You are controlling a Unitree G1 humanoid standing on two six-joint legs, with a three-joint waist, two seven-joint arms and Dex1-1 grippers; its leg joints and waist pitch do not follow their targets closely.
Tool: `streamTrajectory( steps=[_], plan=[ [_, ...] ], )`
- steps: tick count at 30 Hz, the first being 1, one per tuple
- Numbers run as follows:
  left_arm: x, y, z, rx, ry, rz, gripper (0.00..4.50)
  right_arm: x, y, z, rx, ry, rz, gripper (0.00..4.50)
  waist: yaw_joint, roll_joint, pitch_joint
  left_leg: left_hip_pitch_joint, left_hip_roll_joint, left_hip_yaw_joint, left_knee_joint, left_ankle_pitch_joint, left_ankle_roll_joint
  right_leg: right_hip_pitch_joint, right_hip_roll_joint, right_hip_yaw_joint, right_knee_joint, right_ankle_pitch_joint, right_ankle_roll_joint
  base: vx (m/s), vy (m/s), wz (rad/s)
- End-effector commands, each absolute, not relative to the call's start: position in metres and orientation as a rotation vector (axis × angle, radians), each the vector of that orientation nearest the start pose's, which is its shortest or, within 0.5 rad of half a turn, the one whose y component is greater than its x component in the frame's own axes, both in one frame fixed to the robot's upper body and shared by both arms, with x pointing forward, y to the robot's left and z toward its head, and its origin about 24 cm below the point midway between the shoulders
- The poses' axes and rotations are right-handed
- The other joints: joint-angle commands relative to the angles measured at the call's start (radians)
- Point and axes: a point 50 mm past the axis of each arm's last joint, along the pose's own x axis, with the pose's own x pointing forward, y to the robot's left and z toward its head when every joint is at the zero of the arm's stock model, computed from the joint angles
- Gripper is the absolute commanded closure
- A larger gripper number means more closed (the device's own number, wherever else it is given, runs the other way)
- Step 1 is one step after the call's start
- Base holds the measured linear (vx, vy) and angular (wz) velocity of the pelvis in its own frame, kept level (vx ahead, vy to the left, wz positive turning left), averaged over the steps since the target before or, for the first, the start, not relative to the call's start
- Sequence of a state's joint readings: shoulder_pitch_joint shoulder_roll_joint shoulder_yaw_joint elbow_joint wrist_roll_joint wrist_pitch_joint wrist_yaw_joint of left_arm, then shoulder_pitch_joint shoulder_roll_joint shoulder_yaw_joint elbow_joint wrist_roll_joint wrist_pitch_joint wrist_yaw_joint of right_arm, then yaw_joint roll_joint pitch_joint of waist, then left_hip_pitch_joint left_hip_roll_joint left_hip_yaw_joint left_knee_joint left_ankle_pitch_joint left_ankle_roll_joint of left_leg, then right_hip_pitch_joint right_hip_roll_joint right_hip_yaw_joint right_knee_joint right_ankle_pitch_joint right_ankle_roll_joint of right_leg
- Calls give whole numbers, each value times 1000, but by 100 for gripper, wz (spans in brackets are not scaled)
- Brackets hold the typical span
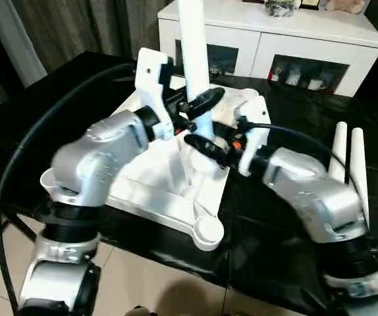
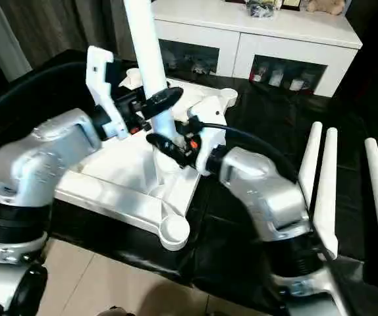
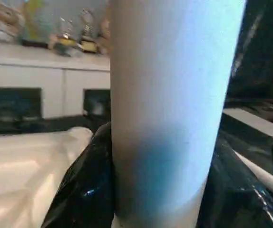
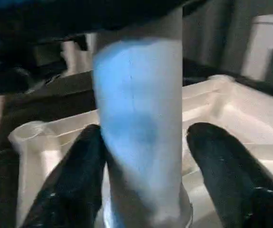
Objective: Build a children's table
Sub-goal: Pick table leg
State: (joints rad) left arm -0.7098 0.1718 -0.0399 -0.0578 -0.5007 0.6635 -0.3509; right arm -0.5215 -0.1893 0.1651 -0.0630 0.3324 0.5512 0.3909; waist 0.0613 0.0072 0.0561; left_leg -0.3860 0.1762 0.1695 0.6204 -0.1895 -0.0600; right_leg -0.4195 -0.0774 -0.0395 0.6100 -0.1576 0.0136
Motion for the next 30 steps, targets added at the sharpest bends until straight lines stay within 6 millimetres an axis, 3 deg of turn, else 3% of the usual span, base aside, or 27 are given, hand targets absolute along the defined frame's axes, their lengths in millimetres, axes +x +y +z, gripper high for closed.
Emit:
streamTrajectory(
  steps=[1, 6, 7, 11, 12, 21, 22, 23, 26, 27, 30],
  plan=[
    [328, 77, 204, -152, -87, -755, 260, 319, -85, 140, -12, 42, 660, 118, 0, -8, -70, 10, 33, -9, -84, -185, -42, 53, -47, 34, -67, -249, -158, 0, 0, 0],
    [327, 70, 197, -79, -87, -753, 260, 322, -81, 133, -2, 61, 549, 105, -4, -3, -70, 12, 31, -10, -86, -203, -44, 50, -45, 34, -67, -255, -148, 0, 0, 0],
    [327, 70, 197, -79, -87, -753, 260, 322, -81, 133, -2, 61, 548, 132, -4, -4, -70, 13, 32, -9, -86, -205, -47, 50, -45, 34, -67, -250, -146, 0, 0, 0],
    [328, 71, 196, -82, -89, -746, 260, 321, -80, 132, 16, 63, 541, 144, -5, -3, -71, 14, 32, -10, -86, -209, -47, 51, -44, 34, -65, -220, -152, 0, 0, 0],
    [328, 72, 195, -84, -88, -744, 260, 321, -79, 132, 24, 62, 543, 171, -5, -3, -70, 14, 32, -9, -86, -209, -46, 51, -44, 34, -65, -219, -153, 0, 0, 0],
    [332, 80, 193, -76, -74, -698, 260, 316, -74, 134, 33, 50, 609, 234, -6, -4, -68, 13, 32, -10, -88, -228, -46, 51, -45, 35, -67, -248, -147, 0, 0, 0],
    [332, 81, 193, -64, -68, -696, 204, 316, -74, 134, 35, 51, 620, 247, -5, -4, -69, 15, 33, -10, -87, -224, -46, 51, -45, 35, -66, -244, -146, 0, 0, 0],
    [329, 80, 194, -107, -60, -739, 190, 314, -74, 134, 38, 51, 657, 247, -5, -4, -69, 14, 32, -10, -87, -220, -45, 51, -45, 35, -66, -241, -147, 0, 0, 0],
    [325, 81, 199, -198, -70, -804, 183, 308, -74, 134, 58, 63, 762, 252, -2, -6, -70, 12, 31, -8, -84, -207, -35, 56, -45, 35, -62, -215, -164, 0, 0, 0],
    [324, 83, 200, -219, -74, -838, 154, 303, -77, 134, 60, 73, 840, 258, -3, -6, -70, 11, 33, -8, -84, -197, -28, 54, -45, 35, -62, -198, -171, 0, 0, 0],
    [317, 85, 204, -291, -82, -953, 141, 295, -86, 134, 59, 94, 951, 260, 3, -8, -71, 10, 32, -7, -81, -174, -5, 61, -45, 34, -58, -171, -190, 0, 0, 0]
  ],
)
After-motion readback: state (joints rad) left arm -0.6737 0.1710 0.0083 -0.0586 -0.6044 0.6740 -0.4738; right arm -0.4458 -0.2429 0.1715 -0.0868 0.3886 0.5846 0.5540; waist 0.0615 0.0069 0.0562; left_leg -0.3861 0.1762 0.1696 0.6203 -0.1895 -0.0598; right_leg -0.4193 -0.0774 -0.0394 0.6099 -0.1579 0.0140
